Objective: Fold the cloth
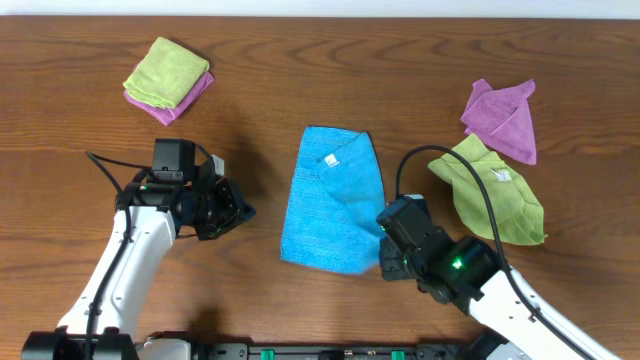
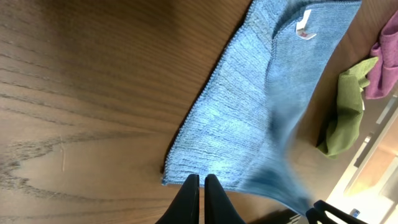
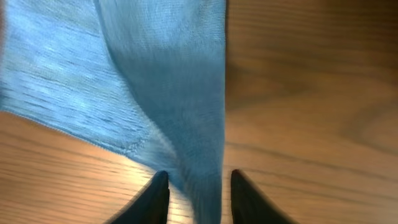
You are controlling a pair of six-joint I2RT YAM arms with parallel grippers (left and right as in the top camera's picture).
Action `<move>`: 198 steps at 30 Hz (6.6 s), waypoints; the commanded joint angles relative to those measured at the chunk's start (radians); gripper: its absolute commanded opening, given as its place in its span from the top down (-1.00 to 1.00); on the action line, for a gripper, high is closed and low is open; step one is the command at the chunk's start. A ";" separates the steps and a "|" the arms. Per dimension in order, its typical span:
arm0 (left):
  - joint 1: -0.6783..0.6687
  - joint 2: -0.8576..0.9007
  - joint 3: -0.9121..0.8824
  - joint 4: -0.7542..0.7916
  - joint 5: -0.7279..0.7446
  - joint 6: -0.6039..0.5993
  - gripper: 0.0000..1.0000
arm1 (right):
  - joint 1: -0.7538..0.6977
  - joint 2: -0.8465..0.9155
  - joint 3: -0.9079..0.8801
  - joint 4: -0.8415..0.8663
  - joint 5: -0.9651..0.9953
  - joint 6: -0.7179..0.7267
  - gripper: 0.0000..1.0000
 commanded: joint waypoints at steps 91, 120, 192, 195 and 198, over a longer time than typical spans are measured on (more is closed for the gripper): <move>0.171 -0.119 0.014 0.334 0.160 0.011 -0.90 | -0.378 0.577 0.221 0.739 0.544 -0.400 0.06; -0.017 0.146 0.013 0.102 0.132 0.048 -0.90 | -0.402 -0.416 -0.171 0.014 -0.319 0.056 -0.79; -0.261 0.502 0.013 0.035 0.317 0.181 0.88 | -0.402 -0.089 -0.440 0.435 -0.288 0.125 0.97; -0.261 0.459 0.013 -0.018 0.313 0.233 0.88 | -0.402 -0.133 -0.411 0.391 -0.304 0.098 0.97; -0.261 0.383 0.013 -0.090 0.278 0.259 0.88 | -0.401 -0.179 -0.399 0.337 -0.369 0.079 0.97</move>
